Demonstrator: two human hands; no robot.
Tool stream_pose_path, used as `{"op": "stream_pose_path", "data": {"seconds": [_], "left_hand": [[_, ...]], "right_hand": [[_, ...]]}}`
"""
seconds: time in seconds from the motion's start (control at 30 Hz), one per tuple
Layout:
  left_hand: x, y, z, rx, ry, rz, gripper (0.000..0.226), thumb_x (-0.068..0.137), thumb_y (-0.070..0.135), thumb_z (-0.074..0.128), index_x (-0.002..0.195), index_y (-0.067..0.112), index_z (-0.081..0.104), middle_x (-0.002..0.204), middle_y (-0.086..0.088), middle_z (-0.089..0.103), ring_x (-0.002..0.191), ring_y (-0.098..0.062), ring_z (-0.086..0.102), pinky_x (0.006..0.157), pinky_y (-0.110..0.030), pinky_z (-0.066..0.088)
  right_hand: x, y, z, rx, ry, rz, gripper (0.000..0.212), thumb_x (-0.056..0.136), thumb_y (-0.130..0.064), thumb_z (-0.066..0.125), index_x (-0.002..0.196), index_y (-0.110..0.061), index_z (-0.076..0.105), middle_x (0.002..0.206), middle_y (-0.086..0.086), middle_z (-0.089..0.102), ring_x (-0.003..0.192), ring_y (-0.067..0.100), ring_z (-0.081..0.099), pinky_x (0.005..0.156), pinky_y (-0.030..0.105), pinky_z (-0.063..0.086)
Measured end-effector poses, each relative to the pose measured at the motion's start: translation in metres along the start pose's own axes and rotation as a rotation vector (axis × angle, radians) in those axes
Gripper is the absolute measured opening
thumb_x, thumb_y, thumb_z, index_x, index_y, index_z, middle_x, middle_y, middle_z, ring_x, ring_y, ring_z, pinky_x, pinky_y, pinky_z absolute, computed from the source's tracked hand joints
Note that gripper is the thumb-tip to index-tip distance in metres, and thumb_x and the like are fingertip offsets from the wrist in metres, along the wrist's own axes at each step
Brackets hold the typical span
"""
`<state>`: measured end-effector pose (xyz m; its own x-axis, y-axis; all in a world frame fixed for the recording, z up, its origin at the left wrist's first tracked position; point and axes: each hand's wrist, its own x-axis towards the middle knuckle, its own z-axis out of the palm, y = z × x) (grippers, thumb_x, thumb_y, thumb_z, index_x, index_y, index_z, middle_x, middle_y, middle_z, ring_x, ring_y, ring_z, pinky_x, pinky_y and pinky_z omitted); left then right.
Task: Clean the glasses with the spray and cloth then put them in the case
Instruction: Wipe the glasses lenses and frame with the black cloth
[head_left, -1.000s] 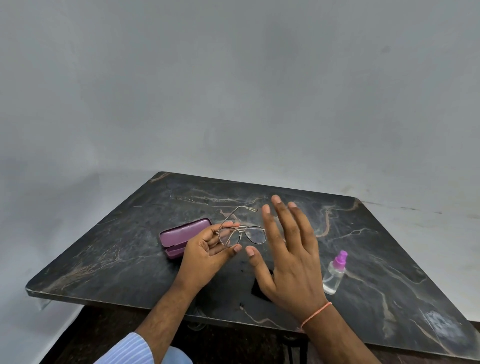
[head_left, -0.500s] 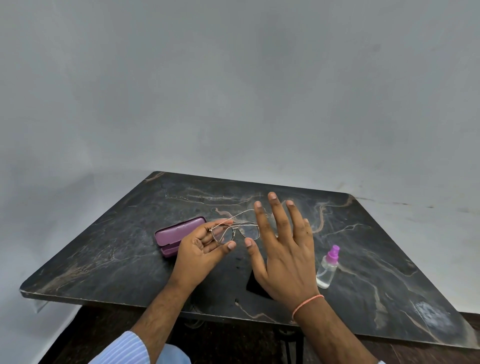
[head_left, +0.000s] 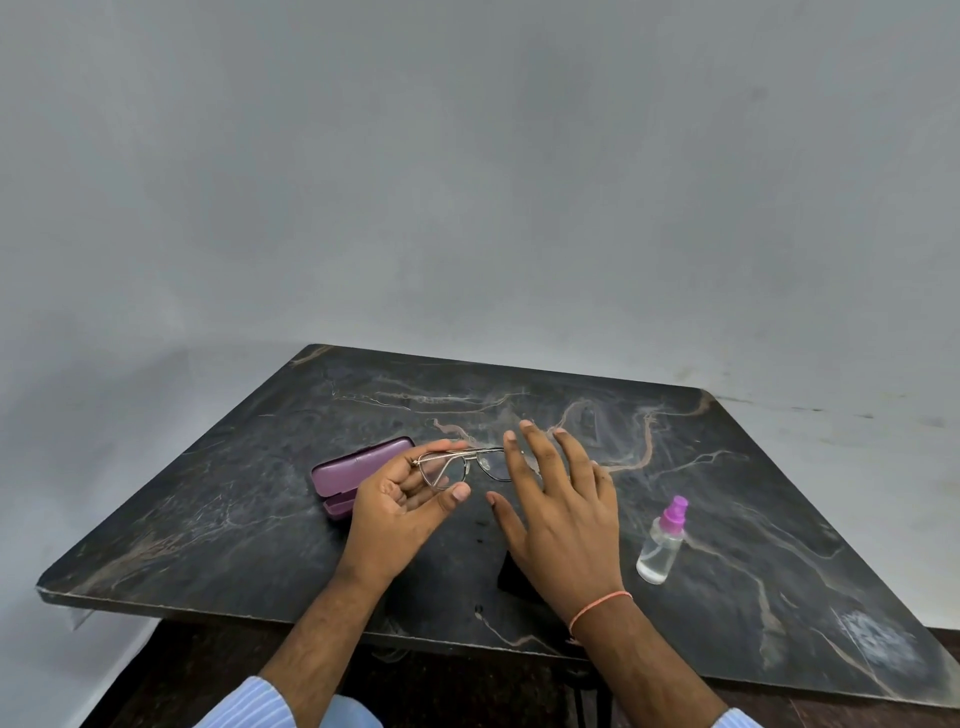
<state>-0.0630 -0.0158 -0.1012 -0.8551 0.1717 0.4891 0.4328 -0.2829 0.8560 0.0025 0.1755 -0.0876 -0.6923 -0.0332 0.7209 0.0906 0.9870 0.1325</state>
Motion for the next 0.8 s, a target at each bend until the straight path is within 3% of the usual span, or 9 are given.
{"op": "stream_pose_path", "data": {"seconds": [0.37, 0.67, 0.8], "left_hand": [[0.0, 0.001, -0.001, -0.022, 0.039, -0.028, 0.046, 0.078, 0.015, 0.086, 0.123, 0.019, 0.076, 0.121, 0.0, 0.084, 0.119, -0.016, 0.079, 0.092, -0.022, 0.063], [0.0, 0.0, 0.0, 0.029, 0.04, -0.005, 0.056, 0.077, 0.023, 0.089, 0.13, 0.025, 0.073, 0.124, 0.002, 0.083, 0.121, -0.017, 0.078, 0.101, -0.031, 0.063], [0.003, 0.004, 0.003, 0.055, 0.064, -0.055, 0.042, 0.086, 0.023, 0.082, 0.127, 0.03, 0.073, 0.116, 0.006, 0.085, 0.115, -0.015, 0.08, 0.086, -0.036, 0.068]], "right_hand": [[0.018, -0.014, 0.011, 0.004, 0.248, -0.097, 0.035, 0.105, -0.049, 0.062, 0.132, -0.029, 0.072, 0.131, -0.003, 0.072, 0.118, 0.032, 0.068, 0.087, 0.05, 0.05], [0.025, -0.016, 0.013, 0.064, 0.218, -0.073, 0.035, 0.105, -0.047, 0.061, 0.133, -0.028, 0.071, 0.119, -0.005, 0.073, 0.11, 0.03, 0.066, 0.084, 0.048, 0.048], [0.023, -0.019, 0.006, 0.186, 0.185, 0.015, 0.033, 0.1, -0.049, 0.067, 0.127, -0.032, 0.075, 0.114, -0.009, 0.072, 0.108, 0.026, 0.064, 0.08, 0.044, 0.048]]}}
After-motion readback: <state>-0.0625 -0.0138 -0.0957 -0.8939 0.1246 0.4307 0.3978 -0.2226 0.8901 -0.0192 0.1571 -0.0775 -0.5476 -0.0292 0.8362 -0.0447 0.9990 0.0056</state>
